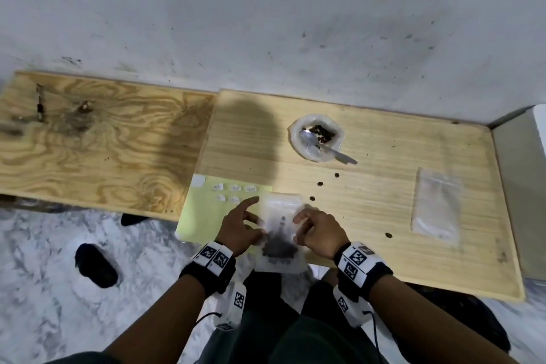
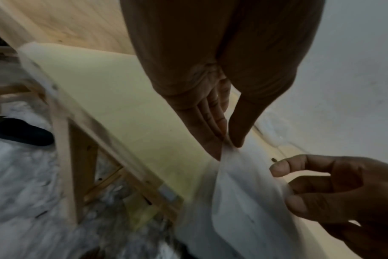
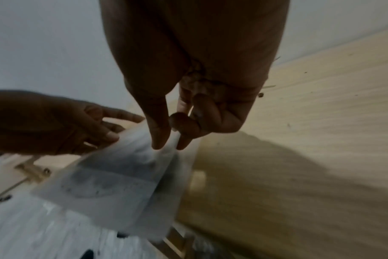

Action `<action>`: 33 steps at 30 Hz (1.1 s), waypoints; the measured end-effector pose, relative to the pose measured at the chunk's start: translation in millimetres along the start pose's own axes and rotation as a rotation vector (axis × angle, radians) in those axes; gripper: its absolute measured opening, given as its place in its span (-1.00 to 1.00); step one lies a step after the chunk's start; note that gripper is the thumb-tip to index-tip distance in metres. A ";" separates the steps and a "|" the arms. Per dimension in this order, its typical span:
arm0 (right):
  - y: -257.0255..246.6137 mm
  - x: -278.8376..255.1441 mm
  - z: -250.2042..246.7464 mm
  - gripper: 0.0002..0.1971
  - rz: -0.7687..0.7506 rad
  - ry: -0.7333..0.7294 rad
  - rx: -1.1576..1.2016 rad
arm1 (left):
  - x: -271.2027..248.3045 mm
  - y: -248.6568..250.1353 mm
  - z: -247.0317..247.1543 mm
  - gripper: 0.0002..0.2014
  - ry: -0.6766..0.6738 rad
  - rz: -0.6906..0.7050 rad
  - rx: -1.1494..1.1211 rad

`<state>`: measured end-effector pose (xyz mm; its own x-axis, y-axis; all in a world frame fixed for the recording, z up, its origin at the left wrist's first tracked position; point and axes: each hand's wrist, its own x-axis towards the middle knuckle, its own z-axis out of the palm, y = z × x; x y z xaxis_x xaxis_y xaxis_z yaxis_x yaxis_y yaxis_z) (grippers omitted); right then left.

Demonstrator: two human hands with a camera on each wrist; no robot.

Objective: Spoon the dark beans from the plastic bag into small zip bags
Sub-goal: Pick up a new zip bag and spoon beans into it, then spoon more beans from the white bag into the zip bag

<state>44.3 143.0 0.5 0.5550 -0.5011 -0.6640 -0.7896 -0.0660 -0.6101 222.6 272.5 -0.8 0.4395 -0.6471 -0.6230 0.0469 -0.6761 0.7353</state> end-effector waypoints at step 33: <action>215.7 -47.5 -218.2 -0.33 0.528 0.624 0.239 | 71.8 171.8 329.7 -0.64 -0.304 -0.021 0.165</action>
<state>-209.5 -35.7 -5.2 -0.1719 -0.8033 -0.5703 -0.7887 0.4591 -0.4090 -33.5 -6.2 -7.1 0.1514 -0.6912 -0.7066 -0.1039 -0.7220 0.6840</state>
